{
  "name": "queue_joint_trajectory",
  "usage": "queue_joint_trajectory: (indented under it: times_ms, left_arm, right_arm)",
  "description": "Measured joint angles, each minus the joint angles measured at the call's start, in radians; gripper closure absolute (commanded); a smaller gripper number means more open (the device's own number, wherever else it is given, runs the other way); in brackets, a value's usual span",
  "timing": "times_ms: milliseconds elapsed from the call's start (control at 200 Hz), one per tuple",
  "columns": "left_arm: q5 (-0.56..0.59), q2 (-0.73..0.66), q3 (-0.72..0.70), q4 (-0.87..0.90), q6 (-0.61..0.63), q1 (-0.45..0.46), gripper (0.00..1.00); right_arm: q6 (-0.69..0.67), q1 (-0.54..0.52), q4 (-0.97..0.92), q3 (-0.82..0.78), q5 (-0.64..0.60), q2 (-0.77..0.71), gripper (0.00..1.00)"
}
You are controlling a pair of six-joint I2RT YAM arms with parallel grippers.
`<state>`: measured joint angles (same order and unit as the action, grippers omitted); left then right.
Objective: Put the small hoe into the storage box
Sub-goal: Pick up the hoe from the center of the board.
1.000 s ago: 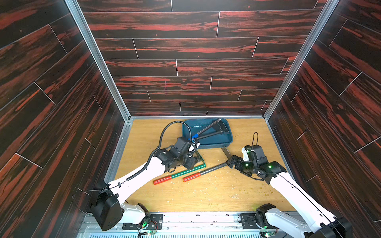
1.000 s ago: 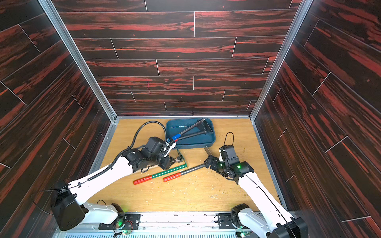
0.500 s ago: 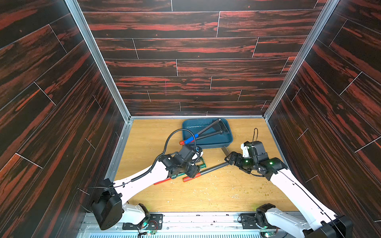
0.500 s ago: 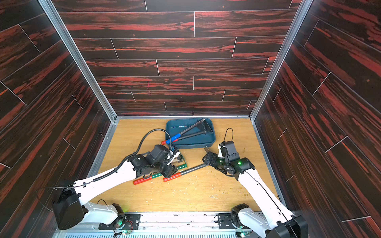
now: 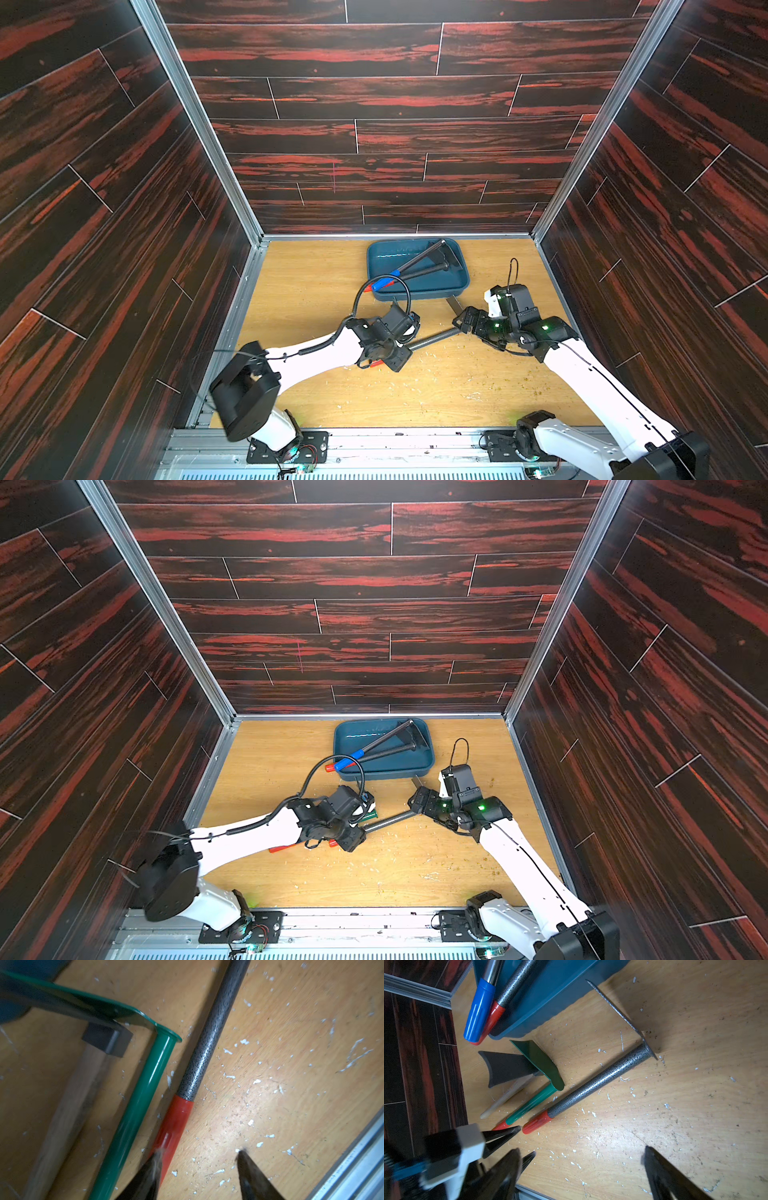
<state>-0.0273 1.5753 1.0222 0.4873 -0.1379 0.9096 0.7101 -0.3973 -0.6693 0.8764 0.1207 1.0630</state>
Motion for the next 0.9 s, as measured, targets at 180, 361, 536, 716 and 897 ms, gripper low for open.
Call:
queue_joint_trajectory:
  times_ms: [180, 361, 536, 716, 897]
  left_arm:
    - [0.007, 0.042, 0.003, 0.002, 0.002, 0.002, 0.39]
    - [0.008, 0.079, 0.033, 0.011, 0.018, 0.002, 0.4]
    - [0.01, 0.14, 0.05, 0.016, 0.037, 0.002, 0.4]
    - [0.016, 0.164, 0.075, 0.018, 0.052, 0.0, 0.4]
    - [0.021, 0.175, 0.111, 0.04, 0.063, -0.002, 0.41]
  right_arm:
    - [-0.008, 0.0, -0.006, 0.0, 0.001, -0.001, 0.05]
    - [-0.013, 0.0, -0.01, 0.0, 0.001, -0.001, 0.05]
    - [-0.016, 0.0, -0.012, 0.0, 0.001, -0.002, 0.05]
    - [-0.016, 0.0, -0.012, 0.0, 0.0, -0.003, 0.05]
    - [-0.016, 0.0, -0.011, 0.0, 0.0, -0.003, 0.05]
